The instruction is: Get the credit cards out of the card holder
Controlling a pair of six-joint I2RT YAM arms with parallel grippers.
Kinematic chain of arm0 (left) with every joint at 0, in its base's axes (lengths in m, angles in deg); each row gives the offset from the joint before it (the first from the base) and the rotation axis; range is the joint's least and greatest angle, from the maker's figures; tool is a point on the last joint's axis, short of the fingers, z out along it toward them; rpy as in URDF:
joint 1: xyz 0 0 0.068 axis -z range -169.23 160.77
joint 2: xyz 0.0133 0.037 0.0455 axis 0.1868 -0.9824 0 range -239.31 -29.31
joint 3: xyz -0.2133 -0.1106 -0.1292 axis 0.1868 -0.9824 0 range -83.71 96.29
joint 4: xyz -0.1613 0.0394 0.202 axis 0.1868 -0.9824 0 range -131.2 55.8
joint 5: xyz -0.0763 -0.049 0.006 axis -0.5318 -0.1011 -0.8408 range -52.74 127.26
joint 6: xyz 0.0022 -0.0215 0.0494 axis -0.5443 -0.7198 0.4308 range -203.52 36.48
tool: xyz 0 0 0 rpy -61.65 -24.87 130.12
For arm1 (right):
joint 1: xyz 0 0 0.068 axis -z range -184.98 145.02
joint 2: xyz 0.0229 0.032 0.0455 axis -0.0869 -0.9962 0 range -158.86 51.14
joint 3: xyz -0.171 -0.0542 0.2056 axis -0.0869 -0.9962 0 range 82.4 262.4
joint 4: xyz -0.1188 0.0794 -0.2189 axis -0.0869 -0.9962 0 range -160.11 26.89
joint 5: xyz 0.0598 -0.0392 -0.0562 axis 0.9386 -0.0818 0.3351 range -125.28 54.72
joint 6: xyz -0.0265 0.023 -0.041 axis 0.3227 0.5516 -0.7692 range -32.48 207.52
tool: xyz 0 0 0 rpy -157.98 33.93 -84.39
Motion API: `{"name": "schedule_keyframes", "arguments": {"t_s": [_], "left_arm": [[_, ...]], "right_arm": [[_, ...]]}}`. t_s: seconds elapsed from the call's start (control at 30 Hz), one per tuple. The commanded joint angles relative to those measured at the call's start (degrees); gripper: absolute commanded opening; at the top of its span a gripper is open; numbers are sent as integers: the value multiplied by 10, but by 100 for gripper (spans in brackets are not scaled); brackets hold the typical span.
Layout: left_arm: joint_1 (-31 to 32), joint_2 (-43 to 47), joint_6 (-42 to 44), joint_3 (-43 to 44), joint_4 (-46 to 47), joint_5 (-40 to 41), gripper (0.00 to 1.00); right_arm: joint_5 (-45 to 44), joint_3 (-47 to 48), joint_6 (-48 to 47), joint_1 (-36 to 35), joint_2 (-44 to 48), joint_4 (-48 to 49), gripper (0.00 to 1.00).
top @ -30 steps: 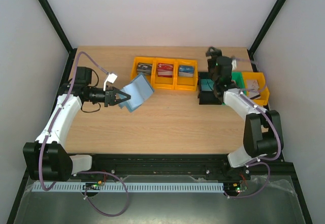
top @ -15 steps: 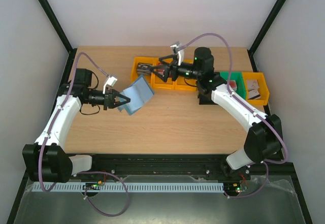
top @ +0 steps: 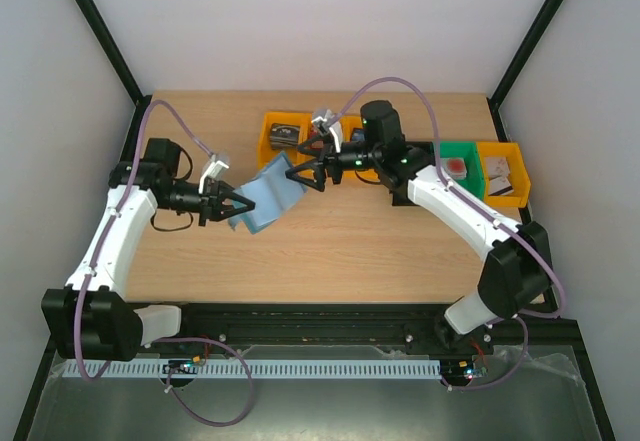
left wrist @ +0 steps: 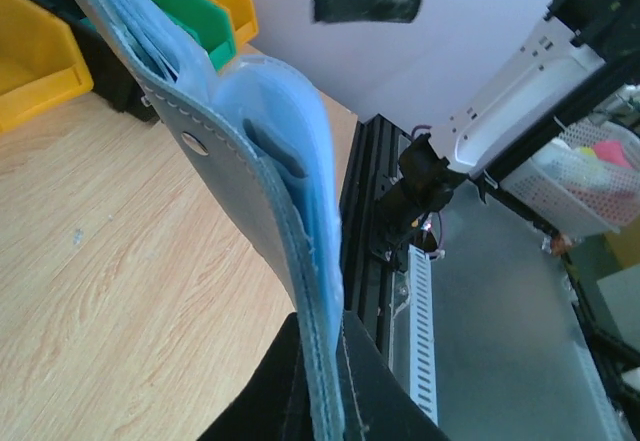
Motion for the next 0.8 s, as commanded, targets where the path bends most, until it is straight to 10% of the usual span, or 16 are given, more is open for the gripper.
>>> {"name": "schedule_keyframes", "arguments": {"t_s": [0.0, 0.3, 0.5, 0.77], "left_arm": [[4, 13, 164, 31, -117, -37, 2], [4, 14, 158, 32, -111, -39, 2], [0, 15, 88, 24, -56, -38, 2], [-12, 19, -57, 2, 58, -24, 10]], "right_arm": [[25, 2, -23, -20, -13, -14, 99], [85, 17, -33, -37, -33, -32, 93], [108, 29, -21, -44, -43, -44, 35], [103, 67, 0, -34, -56, -62, 2]]}}
